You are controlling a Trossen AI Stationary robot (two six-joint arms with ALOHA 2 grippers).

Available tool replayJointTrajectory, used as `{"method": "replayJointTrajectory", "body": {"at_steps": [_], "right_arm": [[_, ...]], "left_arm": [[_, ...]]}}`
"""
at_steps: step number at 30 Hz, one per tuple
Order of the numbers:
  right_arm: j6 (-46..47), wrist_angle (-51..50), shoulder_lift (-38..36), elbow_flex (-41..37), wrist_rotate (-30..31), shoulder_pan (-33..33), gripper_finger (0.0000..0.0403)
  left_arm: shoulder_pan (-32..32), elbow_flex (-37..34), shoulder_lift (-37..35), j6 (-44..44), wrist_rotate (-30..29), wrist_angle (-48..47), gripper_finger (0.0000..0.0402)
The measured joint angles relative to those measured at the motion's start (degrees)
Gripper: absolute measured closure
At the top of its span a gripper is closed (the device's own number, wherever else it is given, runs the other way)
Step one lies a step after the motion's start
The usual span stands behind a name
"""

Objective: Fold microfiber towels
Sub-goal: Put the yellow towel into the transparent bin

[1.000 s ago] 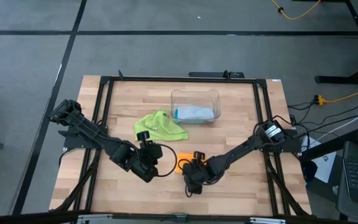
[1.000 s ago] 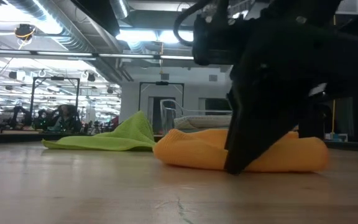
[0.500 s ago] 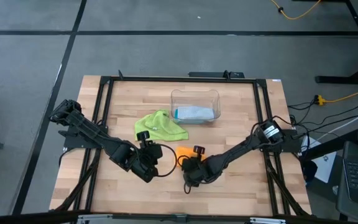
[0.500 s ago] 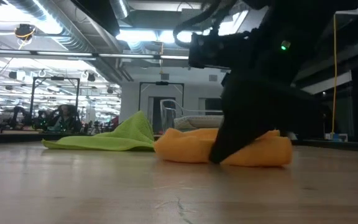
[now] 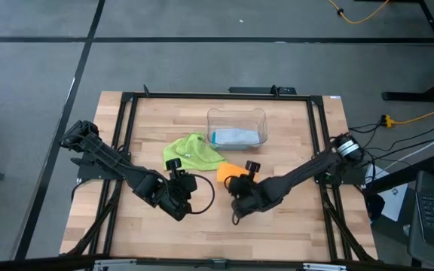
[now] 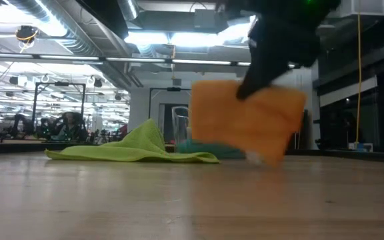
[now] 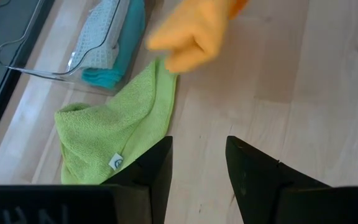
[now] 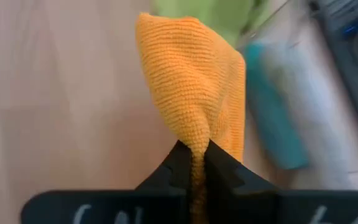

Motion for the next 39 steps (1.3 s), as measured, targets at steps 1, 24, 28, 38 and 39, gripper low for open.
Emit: {"method": "replayJointTrajectory", "body": {"at_steps": [1,24,28,38,39], "right_arm": [[-0.8,-0.5,-0.9,0.0,1.4,0.0,0.0383],[-42.2,3.5,-12.5,-0.8,6.5,-20.4,0.0383],[-46.1,10.0,-11.1,-5.2,0.5,-25.4,0.0383],[-48.8,20.3,-10.2,-12.1,-14.5,-27.9,0.0368],[-48.8,20.5,-10.2,-12.1,-15.0,-27.9,0.0355]], "left_arm": [[0.0,0.0,0.0,0.0,0.0,0.0,0.0260],[0.0,0.0,0.0,0.0,0.0,0.0,0.0260],[0.0,0.0,0.0,0.0,0.0,0.0,0.0260],[0.0,0.0,0.0,0.0,0.0,-0.2,0.0260],[0.0,0.0,0.0,0.0,0.0,-0.2,0.0260]]}}
